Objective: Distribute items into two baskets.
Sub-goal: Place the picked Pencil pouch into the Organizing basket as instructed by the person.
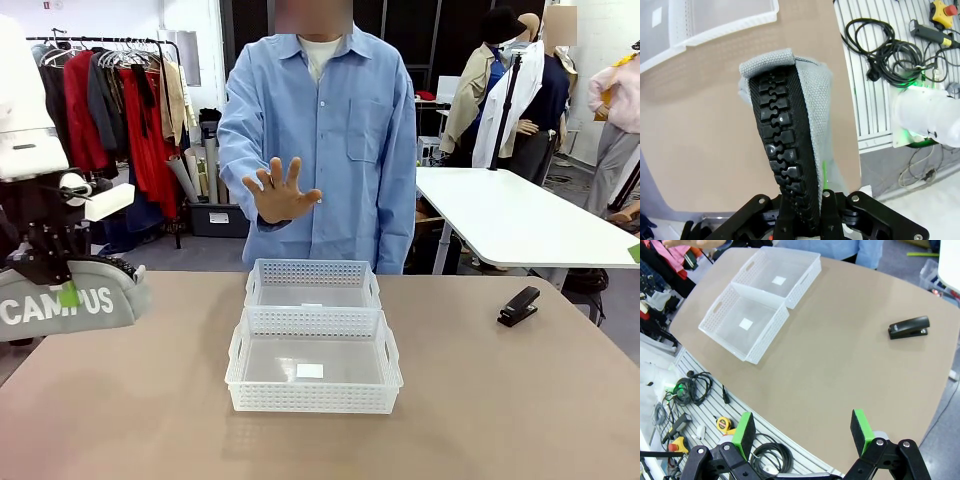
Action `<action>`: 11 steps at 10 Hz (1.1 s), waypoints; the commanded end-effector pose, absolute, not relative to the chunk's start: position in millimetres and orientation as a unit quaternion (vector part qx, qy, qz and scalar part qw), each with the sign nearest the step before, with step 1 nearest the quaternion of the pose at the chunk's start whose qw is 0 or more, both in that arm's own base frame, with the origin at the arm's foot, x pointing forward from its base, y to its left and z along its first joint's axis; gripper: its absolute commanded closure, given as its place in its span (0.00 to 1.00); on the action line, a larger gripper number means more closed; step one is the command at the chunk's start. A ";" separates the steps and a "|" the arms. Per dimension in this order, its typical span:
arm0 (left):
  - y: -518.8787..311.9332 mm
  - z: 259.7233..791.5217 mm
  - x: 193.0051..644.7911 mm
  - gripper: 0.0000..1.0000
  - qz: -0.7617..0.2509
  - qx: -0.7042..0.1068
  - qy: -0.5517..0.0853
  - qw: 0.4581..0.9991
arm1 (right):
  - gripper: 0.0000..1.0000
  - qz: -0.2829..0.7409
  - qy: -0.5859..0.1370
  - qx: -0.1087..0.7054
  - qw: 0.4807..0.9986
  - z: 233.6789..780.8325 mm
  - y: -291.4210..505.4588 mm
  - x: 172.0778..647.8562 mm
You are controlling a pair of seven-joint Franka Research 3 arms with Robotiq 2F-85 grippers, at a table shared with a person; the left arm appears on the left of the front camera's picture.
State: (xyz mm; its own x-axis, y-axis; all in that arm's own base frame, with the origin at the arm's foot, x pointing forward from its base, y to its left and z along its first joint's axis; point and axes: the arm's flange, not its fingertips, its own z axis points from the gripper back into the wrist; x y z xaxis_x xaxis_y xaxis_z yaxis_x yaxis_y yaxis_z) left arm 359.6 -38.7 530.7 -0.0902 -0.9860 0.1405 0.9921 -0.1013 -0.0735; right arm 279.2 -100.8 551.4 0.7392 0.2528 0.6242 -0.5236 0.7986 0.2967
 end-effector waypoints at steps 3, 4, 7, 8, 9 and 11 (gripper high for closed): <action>-35.5 530.6 357.0 1.00 -0.740 -0.077 -0.021 0.668 | 0.00 0.218 -0.293 0.239 0.900 552.0 -99.9 278.7; -35.5 530.6 357.0 1.00 -0.740 -0.077 -0.021 0.668 | 0.00 0.218 -0.293 0.239 0.900 552.0 -99.9 278.7; -35.5 530.6 357.0 1.00 -0.740 -0.077 -0.021 0.668 | 0.00 0.218 -0.293 0.239 0.900 552.0 -99.9 278.7; -35.5 530.6 357.0 1.00 -0.740 -0.077 -0.021 0.668 | 0.00 0.218 -0.293 0.239 0.900 552.0 -99.9 278.7; -35.5 530.6 357.0 1.00 -0.740 -0.077 -0.021 0.668 | 0.00 0.218 -0.293 0.239 0.900 552.0 -99.9 278.7; -35.5 530.6 357.0 1.00 -0.740 -0.077 -0.021 0.668 | 0.00 0.218 -0.293 0.239 0.900 552.0 -99.9 278.7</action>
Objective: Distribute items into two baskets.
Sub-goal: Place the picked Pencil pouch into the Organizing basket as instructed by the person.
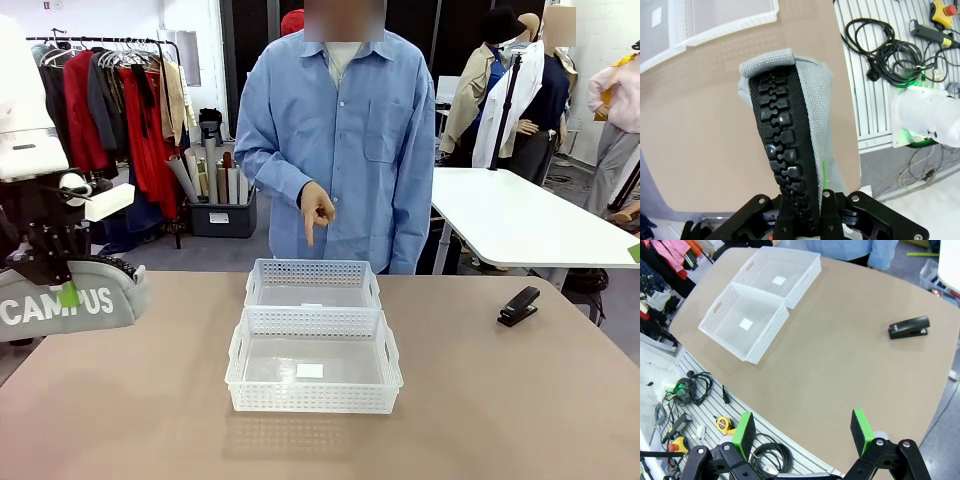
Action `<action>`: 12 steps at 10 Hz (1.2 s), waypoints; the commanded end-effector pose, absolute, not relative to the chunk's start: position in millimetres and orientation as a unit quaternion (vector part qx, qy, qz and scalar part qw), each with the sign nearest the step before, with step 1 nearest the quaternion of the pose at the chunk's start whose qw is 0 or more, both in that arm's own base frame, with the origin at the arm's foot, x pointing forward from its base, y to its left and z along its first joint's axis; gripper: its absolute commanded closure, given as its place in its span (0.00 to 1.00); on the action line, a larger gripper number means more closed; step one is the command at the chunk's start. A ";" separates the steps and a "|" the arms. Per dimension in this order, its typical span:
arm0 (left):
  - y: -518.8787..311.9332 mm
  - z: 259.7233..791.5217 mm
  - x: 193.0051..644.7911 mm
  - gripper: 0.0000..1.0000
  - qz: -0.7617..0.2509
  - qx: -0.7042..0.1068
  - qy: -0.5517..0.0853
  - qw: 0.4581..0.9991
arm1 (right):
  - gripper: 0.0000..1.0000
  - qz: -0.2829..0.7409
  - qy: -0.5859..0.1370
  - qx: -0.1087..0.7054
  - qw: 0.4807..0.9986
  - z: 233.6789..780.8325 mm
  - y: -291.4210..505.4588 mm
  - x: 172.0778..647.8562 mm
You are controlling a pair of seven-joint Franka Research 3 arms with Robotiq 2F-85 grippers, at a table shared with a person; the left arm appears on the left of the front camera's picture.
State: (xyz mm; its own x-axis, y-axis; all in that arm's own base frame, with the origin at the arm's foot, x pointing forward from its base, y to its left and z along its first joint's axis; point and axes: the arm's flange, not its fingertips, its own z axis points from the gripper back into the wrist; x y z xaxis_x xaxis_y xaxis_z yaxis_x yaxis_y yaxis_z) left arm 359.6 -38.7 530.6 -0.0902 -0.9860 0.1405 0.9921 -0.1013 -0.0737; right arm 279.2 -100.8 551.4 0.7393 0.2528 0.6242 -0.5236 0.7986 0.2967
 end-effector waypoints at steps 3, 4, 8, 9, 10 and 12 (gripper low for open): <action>-35.5 530.6 357.0 1.00 -0.740 -0.077 -0.021 0.668 | 0.00 0.218 -0.293 0.239 0.900 552.0 -99.9 278.7; -35.5 530.6 357.0 1.00 -0.740 -0.077 -0.021 0.668 | 0.00 0.218 -0.293 0.239 0.900 552.0 -99.9 278.7; -55.4 540.7 407.4 1.00 -0.755 -0.090 -0.017 0.649 | 0.00 0.218 -0.293 0.239 0.900 552.0 -99.9 278.7; -64.4 544.2 422.1 1.00 -0.759 -0.097 -0.019 0.643 | 0.00 0.218 -0.293 0.239 0.900 552.0 -99.9 278.7; -74.3 546.7 437.2 1.00 -0.762 -0.102 -0.021 0.639 | 0.00 0.218 -0.293 0.239 0.900 552.0 -99.9 278.7; -99.8 543.7 461.0 1.00 -0.771 -0.108 -0.013 0.627 | 0.00 0.218 -0.293 0.239 0.900 552.0 -99.9 278.7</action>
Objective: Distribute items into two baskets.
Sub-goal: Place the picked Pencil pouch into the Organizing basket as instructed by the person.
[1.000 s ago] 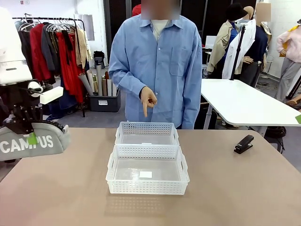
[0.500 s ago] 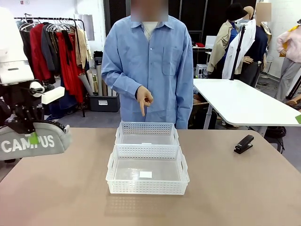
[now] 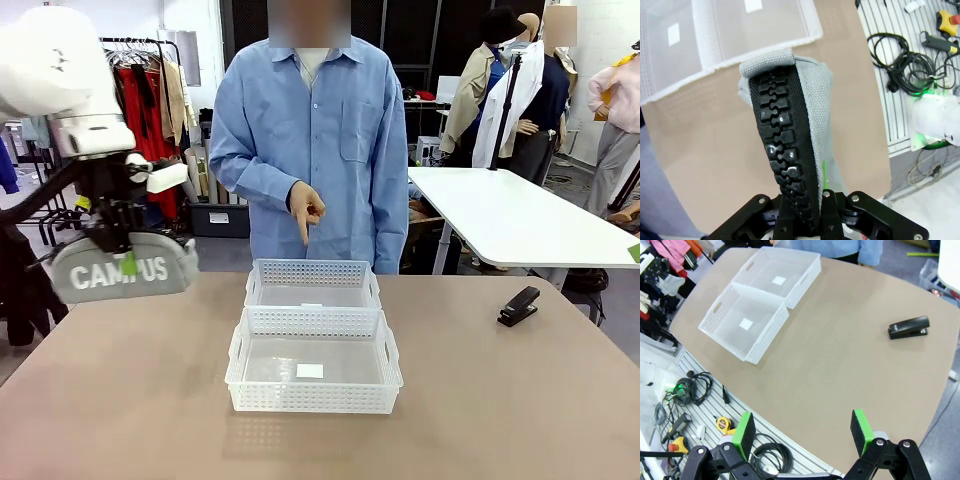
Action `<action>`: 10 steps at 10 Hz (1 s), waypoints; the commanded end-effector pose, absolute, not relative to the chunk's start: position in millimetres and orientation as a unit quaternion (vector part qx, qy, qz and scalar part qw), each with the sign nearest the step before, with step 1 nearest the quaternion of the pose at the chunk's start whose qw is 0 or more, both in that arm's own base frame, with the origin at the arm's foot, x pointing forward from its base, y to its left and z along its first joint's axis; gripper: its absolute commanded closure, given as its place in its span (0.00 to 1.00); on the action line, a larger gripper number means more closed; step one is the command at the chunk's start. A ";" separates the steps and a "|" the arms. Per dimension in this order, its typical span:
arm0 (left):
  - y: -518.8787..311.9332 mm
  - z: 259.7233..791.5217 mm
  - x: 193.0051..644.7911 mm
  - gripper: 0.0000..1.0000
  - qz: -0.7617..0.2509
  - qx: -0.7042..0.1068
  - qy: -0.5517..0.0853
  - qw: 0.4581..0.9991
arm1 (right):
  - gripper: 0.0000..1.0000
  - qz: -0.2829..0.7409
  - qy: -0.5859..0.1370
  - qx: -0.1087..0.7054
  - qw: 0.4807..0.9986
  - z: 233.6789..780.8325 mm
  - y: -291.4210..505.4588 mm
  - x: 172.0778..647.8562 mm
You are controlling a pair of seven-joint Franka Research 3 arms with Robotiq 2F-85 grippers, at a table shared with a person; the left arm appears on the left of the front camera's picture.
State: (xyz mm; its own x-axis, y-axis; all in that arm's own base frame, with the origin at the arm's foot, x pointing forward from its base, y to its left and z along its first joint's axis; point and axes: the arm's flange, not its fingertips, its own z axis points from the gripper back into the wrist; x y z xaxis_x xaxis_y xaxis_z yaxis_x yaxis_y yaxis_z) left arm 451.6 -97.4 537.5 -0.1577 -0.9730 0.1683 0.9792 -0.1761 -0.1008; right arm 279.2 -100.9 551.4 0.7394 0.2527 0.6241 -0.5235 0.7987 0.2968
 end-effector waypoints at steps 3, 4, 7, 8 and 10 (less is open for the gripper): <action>-138.0 534.5 482.8 1.00 -0.760 -0.094 0.000 0.643 | 0.00 0.218 -0.293 0.239 0.900 552.0 -99.9 278.7; -150.7 534.4 488.3 1.00 -0.755 -0.081 -0.003 0.650 | 0.00 0.218 -0.293 0.239 0.900 552.0 -99.9 278.7; -187.1 545.6 501.6 1.00 -0.760 -0.070 -0.016 0.646 | 0.00 0.218 -0.293 0.239 0.900 552.0 -99.9 278.7; -201.8 547.0 506.9 1.00 -0.762 -0.070 -0.014 0.643 | 0.00 0.218 -0.293 0.239 0.900 552.0 -99.9 278.7; -222.7 547.0 517.2 1.00 -0.763 -0.058 -0.011 0.643 | 0.00 0.218 -0.293 0.239 0.900 552.0 -99.9 278.7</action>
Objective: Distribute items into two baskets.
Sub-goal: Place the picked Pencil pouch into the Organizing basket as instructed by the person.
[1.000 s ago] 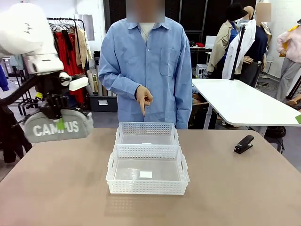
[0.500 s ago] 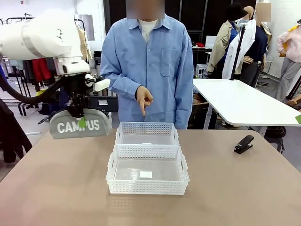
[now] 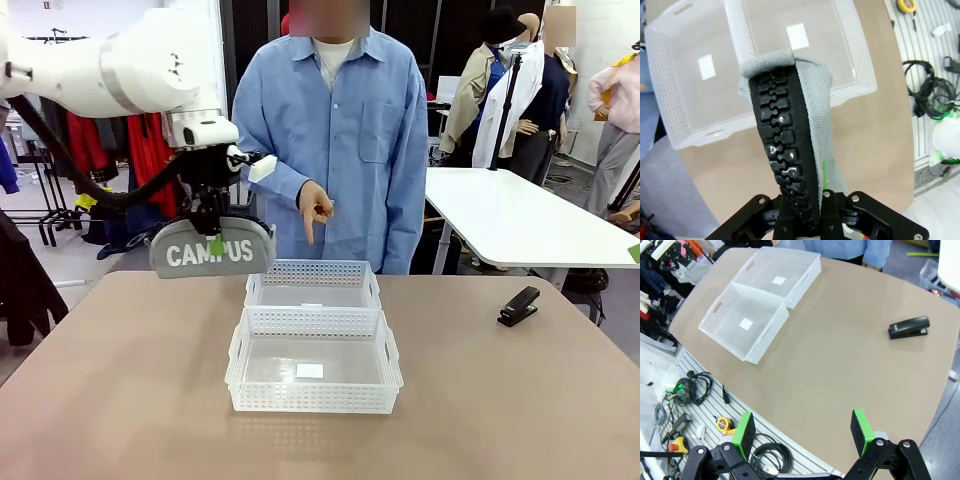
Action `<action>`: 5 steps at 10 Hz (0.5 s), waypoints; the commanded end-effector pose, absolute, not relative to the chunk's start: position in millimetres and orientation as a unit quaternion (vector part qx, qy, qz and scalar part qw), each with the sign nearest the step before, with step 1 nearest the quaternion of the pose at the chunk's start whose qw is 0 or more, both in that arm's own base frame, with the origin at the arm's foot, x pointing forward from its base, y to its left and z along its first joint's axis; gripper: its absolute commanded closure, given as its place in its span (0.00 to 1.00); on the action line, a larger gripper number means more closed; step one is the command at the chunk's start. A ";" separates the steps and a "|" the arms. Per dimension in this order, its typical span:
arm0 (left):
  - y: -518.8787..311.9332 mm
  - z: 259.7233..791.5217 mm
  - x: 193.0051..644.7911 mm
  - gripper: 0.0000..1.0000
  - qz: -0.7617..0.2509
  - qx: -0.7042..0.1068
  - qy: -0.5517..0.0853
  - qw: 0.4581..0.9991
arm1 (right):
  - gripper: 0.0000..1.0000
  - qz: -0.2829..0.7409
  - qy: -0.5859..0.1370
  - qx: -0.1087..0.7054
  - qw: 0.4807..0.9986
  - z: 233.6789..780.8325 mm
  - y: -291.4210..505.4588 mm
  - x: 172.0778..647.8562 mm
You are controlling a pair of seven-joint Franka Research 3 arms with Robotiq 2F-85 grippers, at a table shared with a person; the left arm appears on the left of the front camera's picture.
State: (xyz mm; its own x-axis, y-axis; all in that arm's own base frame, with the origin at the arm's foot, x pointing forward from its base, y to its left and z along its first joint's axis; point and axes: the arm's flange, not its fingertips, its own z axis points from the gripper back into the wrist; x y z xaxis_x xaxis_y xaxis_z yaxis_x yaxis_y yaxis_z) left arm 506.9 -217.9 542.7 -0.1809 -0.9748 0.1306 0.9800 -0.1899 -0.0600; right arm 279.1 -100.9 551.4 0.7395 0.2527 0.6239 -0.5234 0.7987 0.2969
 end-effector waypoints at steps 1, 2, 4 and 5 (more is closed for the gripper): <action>-234.4 547.3 520.0 1.00 -0.758 -0.057 -0.020 0.649 | 0.00 0.218 -0.293 0.239 0.900 552.0 -99.9 278.7; -243.5 546.3 519.9 1.00 -0.758 -0.047 -0.027 0.650 | 0.00 0.218 -0.293 0.239 0.900 552.0 -99.9 278.7; -261.6 540.1 524.0 1.00 -0.752 -0.044 -0.036 0.656 | 0.00 0.218 -0.293 0.239 0.900 552.0 -99.9 278.7; -268.8 537.2 529.1 1.00 -0.750 -0.048 -0.032 0.659 | 0.00 0.218 -0.293 0.239 0.900 552.0 -99.9 278.7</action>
